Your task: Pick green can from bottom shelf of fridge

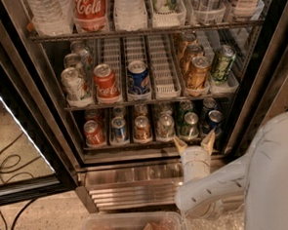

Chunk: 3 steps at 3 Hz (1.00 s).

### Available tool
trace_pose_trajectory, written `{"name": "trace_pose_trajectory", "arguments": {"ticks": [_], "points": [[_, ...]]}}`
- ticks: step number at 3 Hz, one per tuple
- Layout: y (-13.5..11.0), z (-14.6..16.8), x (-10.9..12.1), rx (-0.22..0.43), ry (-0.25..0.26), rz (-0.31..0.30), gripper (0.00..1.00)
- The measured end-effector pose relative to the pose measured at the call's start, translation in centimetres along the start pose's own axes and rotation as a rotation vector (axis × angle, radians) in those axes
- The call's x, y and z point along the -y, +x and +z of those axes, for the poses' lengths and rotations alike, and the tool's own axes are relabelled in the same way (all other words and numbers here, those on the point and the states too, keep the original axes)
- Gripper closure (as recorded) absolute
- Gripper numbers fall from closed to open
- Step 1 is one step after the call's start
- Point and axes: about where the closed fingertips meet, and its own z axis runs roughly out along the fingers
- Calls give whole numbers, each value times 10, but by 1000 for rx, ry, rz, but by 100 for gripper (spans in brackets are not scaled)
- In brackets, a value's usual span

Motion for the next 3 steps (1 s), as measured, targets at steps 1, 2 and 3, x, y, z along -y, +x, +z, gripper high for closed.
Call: {"name": "trace_pose_trajectory", "arguments": {"ticks": [1,2,3], "points": [[0,-1,0,0,1,-1,27],[-1,6,1,-7,11,5,27],[-6,11,-5,1,0,9,31]]}}
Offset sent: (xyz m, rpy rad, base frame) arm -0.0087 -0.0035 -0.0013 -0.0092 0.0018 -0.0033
